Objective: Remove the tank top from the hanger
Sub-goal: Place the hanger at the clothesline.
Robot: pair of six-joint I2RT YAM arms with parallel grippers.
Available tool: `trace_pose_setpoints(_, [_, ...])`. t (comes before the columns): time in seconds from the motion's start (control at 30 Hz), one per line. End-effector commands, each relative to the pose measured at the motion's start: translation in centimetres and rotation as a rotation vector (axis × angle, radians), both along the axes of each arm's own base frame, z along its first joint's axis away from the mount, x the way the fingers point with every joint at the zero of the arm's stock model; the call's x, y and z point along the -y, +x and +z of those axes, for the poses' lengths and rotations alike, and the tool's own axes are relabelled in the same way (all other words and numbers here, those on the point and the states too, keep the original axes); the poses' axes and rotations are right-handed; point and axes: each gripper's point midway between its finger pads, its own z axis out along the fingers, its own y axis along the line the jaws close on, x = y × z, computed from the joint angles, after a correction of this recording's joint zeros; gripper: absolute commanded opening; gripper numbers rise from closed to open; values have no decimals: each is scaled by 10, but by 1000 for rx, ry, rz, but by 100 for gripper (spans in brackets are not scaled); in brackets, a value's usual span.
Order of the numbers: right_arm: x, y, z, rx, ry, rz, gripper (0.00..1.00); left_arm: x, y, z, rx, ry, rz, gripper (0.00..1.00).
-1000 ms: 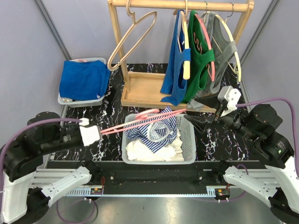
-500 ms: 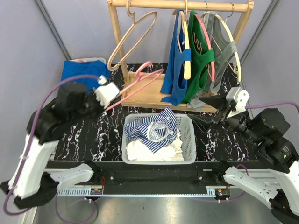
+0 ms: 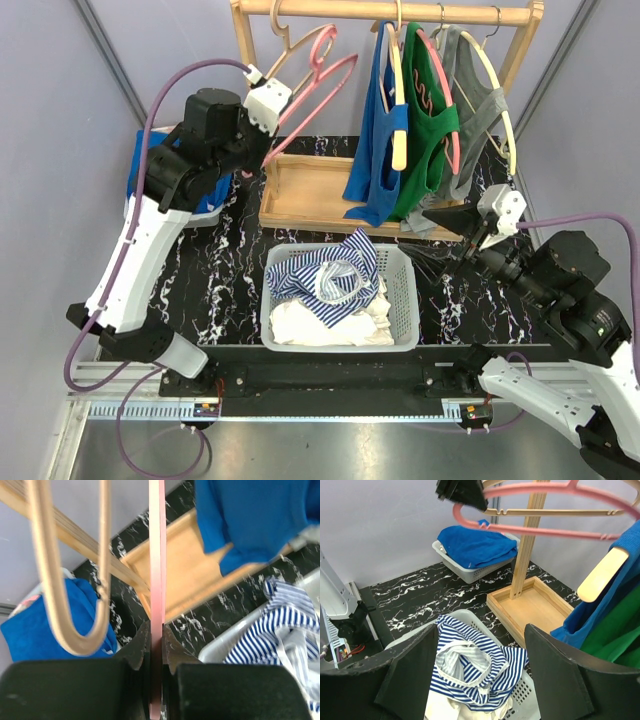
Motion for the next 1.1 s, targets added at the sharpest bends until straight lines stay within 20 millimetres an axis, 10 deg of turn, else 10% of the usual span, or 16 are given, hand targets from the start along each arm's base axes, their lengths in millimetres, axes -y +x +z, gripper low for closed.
trace_pose_setpoints(0.0, [-1,8,5,7,26,-27,77,0,28,51,153,-122,93,0])
trace_pose_setpoints(0.43, [-9,10,-6,-19,39,-5,75,12,83,51,147,-186,142,0])
trace_pose_setpoints(0.9, [-5,28,-4,-23,76,-92,77,15,89,27,77,-175,119,0])
trace_pose_setpoints(1.07, [10,77,30,-21,149,-342,71,15,74,44,96,-218,86,46])
